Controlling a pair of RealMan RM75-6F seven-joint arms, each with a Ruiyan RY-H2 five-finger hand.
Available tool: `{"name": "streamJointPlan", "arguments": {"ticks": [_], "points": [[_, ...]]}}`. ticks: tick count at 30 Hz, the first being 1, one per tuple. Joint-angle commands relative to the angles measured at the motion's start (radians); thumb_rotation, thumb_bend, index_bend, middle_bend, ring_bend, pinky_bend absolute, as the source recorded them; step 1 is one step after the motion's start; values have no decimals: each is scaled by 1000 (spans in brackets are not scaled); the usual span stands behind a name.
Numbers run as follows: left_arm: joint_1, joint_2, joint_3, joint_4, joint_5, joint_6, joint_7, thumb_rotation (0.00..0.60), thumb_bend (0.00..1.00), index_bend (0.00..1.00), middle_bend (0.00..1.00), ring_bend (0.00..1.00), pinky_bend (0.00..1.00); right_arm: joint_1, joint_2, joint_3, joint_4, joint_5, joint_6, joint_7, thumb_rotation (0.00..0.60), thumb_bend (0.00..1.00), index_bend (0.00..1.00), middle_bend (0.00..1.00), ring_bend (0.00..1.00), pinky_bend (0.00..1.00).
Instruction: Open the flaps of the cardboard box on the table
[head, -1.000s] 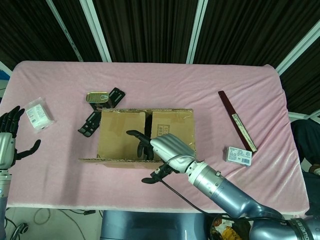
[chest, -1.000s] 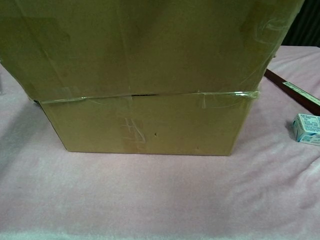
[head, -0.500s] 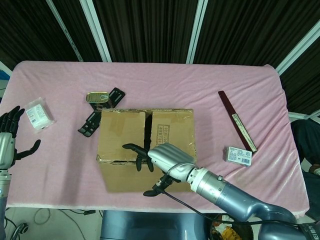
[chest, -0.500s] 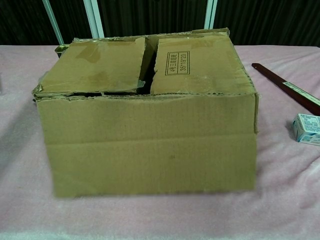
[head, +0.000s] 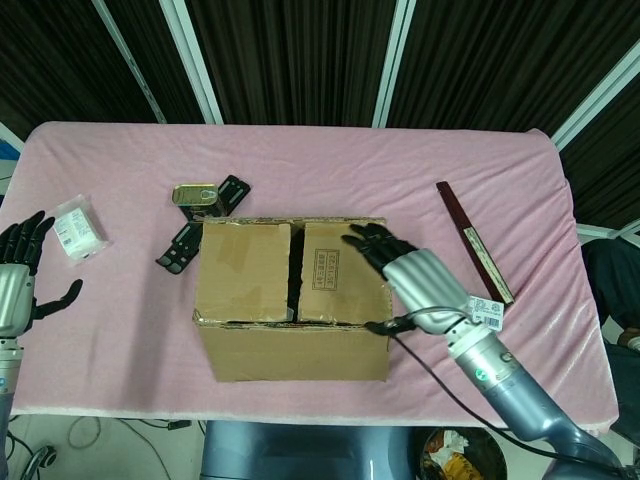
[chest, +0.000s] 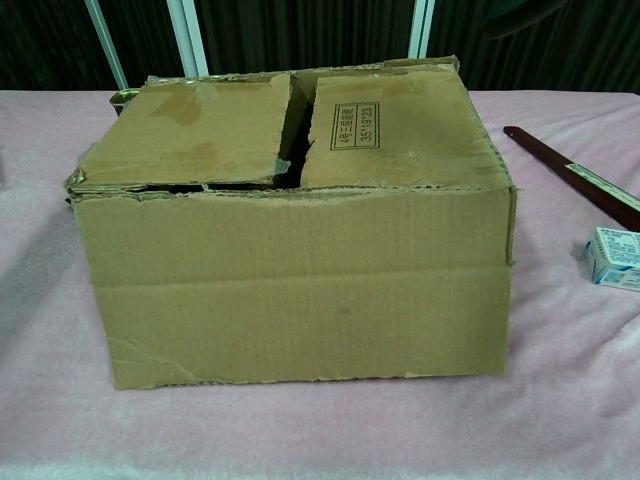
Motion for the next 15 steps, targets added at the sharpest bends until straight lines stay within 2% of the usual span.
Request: {"name": "streamJointPlan", "arguments": {"ticks": [1, 5, 9, 15], "points": [[-9, 17, 8, -31, 16, -12, 39, 600, 247, 0, 0, 0, 0, -186, -127, -130, 188, -150, 311, -177, 512, 154, 0, 0, 0, 240], [-29, 48, 16, -79, 36, -38, 100, 600, 248, 0, 0, 0, 0, -280, -183, -156, 302, -164, 431, -132, 514, 155, 0, 0, 0, 240], [-69, 94, 13, -148, 57, -93, 140, 600, 248, 0, 0, 0, 0, -348, -197, -167, 381, -124, 465, -49, 516, 155, 0, 0, 0, 240], [-202, 199, -28, -281, 78, -264, 187, 600, 247, 0, 0, 0, 0, -411, -224, -173, 523, -107, 472, 56, 462, 155, 0, 0, 0, 239]]}}
